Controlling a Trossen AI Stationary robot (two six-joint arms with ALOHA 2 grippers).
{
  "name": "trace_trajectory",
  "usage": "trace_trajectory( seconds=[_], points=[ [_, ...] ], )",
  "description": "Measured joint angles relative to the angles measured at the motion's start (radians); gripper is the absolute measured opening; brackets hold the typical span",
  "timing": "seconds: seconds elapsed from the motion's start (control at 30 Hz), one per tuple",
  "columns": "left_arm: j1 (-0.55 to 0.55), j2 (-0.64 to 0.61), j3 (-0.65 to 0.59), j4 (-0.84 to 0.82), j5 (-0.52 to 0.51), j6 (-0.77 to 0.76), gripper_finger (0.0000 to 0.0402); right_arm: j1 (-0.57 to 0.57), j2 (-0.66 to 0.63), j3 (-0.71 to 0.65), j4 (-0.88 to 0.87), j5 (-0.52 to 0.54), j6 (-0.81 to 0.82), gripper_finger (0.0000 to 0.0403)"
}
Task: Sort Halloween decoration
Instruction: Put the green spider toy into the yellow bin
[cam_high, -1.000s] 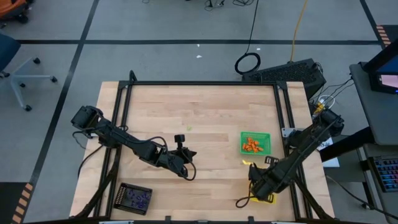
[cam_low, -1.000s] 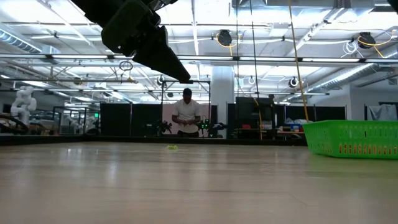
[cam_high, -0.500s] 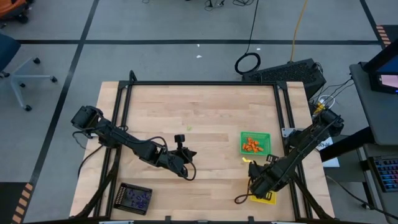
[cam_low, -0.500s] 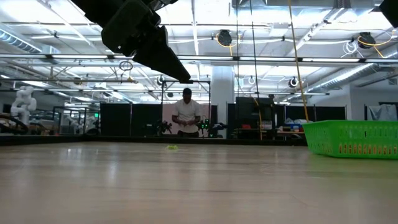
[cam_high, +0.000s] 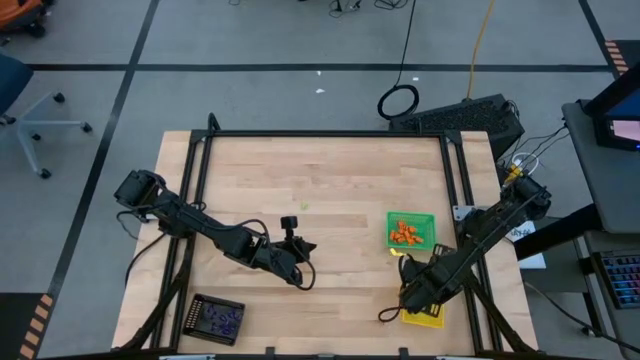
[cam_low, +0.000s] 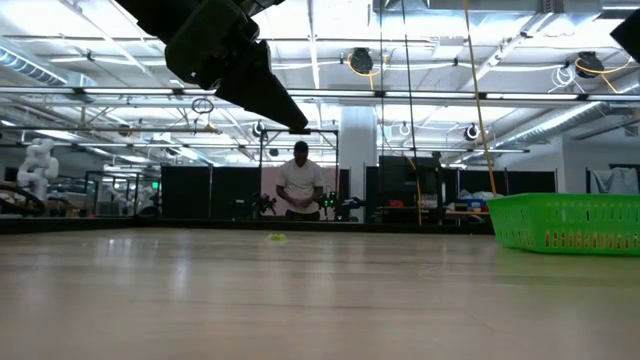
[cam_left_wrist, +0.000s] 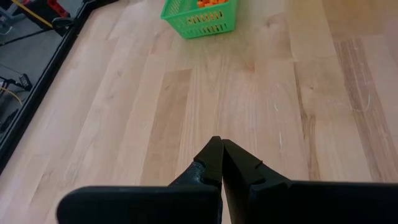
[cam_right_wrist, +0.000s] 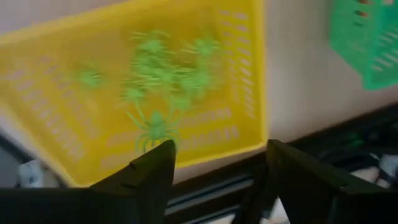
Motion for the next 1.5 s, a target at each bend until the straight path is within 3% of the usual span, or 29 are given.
trace_trajectory(
  seconds=[0.57, 1.03, 1.17, 1.5],
  points=[
    [0.000, 0.000, 0.000, 0.008, 0.000, -0.001, 0.0008, -0.072, 0.181, 0.000, -0.004, 0.034, -0.180, 0.0251],
    [0.000, 0.000, 0.000, 0.008, 0.000, -0.003, 0.0008, -0.096, 0.183, 0.064, 0.037, 0.129, -0.218, 0.0251],
    [0.000, 0.000, 0.000, 0.010, 0.000, -0.003, 0.0008, -0.096, 0.183, 0.102, 0.021, 0.185, -0.223, 0.0251],
    [0.000, 0.000, 0.000, 0.044, 0.000, 0.001, 0.0008, -0.086, 0.182, 0.212, -0.072, 0.209, -0.226, 0.0251]
  ],
)
